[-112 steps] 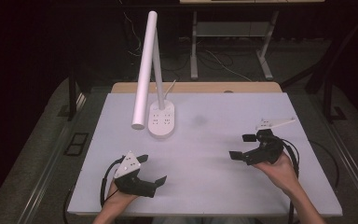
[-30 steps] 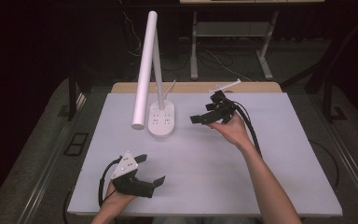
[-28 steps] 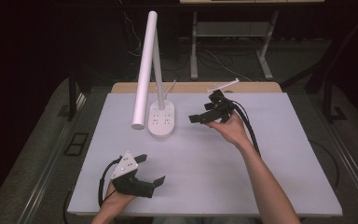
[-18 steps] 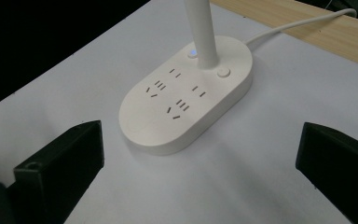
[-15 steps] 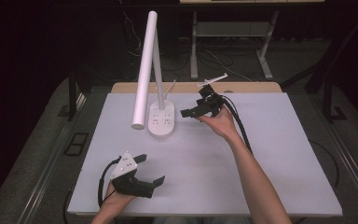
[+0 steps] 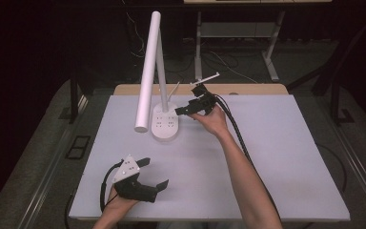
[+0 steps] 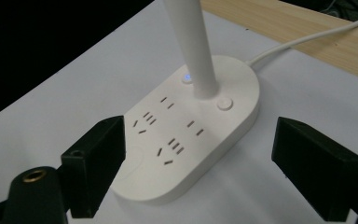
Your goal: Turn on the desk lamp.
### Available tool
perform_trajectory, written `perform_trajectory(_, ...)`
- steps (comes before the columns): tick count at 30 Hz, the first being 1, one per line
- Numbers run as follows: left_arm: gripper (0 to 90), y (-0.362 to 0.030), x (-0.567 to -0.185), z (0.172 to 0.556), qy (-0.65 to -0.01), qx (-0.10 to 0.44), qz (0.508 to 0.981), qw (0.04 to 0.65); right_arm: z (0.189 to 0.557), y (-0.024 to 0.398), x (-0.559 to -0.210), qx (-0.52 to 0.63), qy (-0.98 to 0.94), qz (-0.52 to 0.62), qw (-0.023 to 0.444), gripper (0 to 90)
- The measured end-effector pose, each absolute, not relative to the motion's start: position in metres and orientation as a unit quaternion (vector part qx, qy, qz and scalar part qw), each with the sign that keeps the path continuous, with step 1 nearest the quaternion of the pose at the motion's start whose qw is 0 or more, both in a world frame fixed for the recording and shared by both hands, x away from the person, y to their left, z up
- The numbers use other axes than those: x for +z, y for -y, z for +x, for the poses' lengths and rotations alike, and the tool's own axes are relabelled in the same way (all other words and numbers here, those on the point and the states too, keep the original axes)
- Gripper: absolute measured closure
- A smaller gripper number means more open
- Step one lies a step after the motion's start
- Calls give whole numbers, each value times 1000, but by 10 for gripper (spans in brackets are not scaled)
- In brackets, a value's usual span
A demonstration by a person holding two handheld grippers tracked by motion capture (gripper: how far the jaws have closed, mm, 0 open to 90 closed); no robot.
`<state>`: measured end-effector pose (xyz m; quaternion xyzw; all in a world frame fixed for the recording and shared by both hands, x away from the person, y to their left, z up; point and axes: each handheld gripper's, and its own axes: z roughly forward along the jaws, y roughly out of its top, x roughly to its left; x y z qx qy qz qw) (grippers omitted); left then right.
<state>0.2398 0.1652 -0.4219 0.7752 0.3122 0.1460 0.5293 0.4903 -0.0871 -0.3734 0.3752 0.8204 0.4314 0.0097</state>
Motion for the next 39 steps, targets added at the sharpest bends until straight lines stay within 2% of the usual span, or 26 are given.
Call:
perform_trajectory(6, 4, -166, -421, 239, -311, 146, 774, 532, 499, 77, -384, 430, -818, 383, 12, 174)
perform_trajectory(7, 4, -166, -421, 239, -311, 146, 774, 532, 502, 74, -389, 430, -816, 385, 10, 235)
perform_trajectory(13, 4, -166, -421, 239, -311, 143, 773, 534, 509, 71, -396, 442, -806, 393, 3, 316)
perform_trajectory(14, 4, -166, -421, 239, -310, 144, 774, 533, 511, 70, -397, 449, -801, 395, -2, 390)
perform_trajectory(15, 4, -166, -421, 239, -310, 144, 774, 533, 511, 70, -397, 449, -801, 395, -2, 390)
perform_trajectory(17, 4, -167, -421, 239, -311, 144, 773, 533, 514, 69, -399, 456, -798, 395, -5, 457)
perform_trajectory(23, 4, -166, -421, 239, -309, 143, 774, 534, 518, 66, -403, 456, -794, 402, 1, 564)
perform_trajectory(24, 4, -166, -421, 239, -309, 143, 774, 534, 519, 66, -405, 461, -789, 407, -3, 622)
perform_trajectory(25, 4, -166, -421, 239, -309, 143, 774, 534, 519, 66, -405, 461, -789, 407, -3, 622)
perform_trajectory(28, 4, -166, -421, 239, -308, 143, 775, 533, 522, 65, -411, 465, -786, 408, -4, 779)
perform_trajectory(32, 4, -165, -422, 239, -304, 141, 777, 532, 525, 64, -417, 474, -780, 408, -8, 869)
perform_trajectory(39, 4, -166, -421, 239, -307, 143, 775, 534, 531, 63, -428, 486, -761, 430, -19, 891)
